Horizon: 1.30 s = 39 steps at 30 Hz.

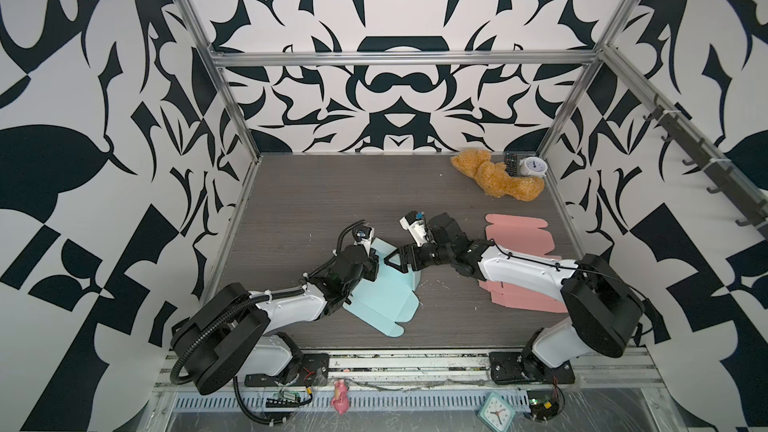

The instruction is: Fold the paper box

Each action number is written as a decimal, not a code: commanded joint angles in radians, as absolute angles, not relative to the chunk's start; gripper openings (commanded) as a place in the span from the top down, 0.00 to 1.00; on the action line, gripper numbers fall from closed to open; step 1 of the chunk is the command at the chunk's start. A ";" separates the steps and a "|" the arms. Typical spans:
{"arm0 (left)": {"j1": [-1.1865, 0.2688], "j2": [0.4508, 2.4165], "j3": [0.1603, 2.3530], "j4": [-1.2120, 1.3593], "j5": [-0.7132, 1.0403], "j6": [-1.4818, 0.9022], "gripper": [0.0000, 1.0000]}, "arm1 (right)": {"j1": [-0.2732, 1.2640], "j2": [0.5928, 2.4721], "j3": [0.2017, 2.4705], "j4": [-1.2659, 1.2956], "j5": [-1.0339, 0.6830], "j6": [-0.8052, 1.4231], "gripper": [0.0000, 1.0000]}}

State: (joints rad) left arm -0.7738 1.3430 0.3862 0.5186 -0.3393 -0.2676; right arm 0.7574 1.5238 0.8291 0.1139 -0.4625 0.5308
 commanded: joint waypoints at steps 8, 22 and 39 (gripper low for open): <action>-0.794 1.317 0.310 0.495 -0.351 -0.277 0.74 | 0.784 1.477 0.897 -0.104 -0.371 0.426 0.11; -0.836 1.129 0.274 0.296 -0.342 -0.409 0.60 | 0.850 1.521 1.087 -0.353 -0.203 0.265 0.10; -0.838 0.807 0.282 -0.121 -0.244 -0.692 0.49 | 0.931 1.651 1.264 -0.507 -0.016 0.179 0.09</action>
State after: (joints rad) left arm -0.8337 0.8532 0.2871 -0.0166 -0.2676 -0.6277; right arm 0.9249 1.6531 1.2140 -0.4683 -0.0719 0.2085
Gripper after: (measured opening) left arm 0.502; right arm 0.905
